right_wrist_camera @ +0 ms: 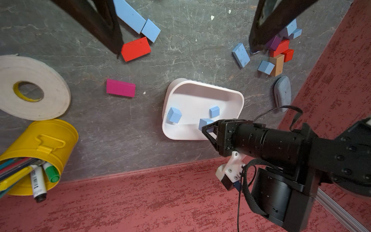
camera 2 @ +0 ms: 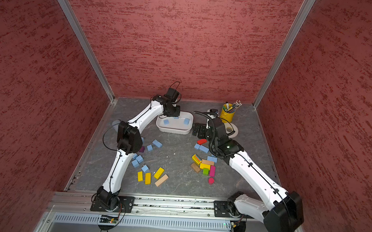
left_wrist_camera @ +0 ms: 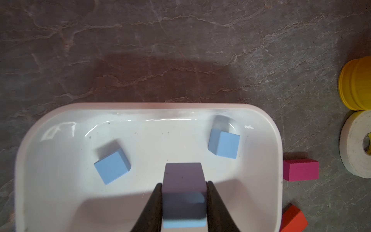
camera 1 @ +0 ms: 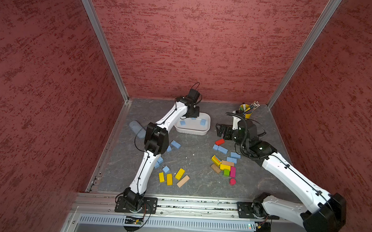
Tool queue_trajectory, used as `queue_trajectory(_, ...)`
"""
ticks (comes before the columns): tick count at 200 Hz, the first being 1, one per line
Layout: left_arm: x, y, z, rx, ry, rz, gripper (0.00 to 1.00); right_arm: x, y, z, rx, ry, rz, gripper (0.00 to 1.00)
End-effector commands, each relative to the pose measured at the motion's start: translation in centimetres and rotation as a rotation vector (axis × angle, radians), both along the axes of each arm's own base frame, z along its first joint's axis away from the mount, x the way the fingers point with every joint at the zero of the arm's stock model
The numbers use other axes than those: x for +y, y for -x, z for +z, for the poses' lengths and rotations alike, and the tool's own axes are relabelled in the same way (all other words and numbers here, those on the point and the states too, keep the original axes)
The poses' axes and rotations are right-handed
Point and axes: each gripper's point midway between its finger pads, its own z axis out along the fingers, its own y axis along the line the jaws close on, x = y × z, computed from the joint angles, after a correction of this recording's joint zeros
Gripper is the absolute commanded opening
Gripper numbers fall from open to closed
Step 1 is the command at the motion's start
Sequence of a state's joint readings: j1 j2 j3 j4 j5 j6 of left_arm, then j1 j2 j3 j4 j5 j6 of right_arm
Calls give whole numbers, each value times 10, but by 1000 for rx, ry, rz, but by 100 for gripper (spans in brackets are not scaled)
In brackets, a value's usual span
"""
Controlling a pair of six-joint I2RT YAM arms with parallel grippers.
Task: Pick out the blue building blocks
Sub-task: Place the building block in the storage box.
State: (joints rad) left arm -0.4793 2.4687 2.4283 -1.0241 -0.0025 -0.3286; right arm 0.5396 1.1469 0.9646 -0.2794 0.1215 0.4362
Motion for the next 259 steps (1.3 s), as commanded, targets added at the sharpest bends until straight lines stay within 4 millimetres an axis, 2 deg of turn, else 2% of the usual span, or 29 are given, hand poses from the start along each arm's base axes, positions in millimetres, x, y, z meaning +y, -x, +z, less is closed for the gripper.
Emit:
queue_trajectory(1, -16, -9, -4, -24, 37, -12, 21, -8, 0, 2, -15, 14, -31, 99)
queue_trajectory(88, -38, -19, -36, -11, 102, -21, 29, -11, -1, -8, 2, 47, -39, 99)
queue_trajectory(128, -45, -22, -38, -10, 135, -21, 44, -10, -1, -9, 9, 50, -37, 99)
queue_trajectory(147, -49, -22, -31, -21, 151, -28, 57, -10, -1, -8, 10, 45, -37, 99)
queue_trajectory(172, -52, -21, -11, -53, 164, -46, 68, -8, -1, -6, 10, 37, -34, 99)
queue_trajectory(206, -51, -12, 50, -160, 146, -89, 77, -6, 0, 0, 3, 10, -28, 99)
queue_trajectory(238, -34, 9, 113, -261, 154, -80, 85, -6, 2, 4, 1, -7, -25, 99)
queue_trajectory(259, -19, 27, 140, -306, 163, -65, 91, -6, 4, 7, -6, -16, -24, 99)
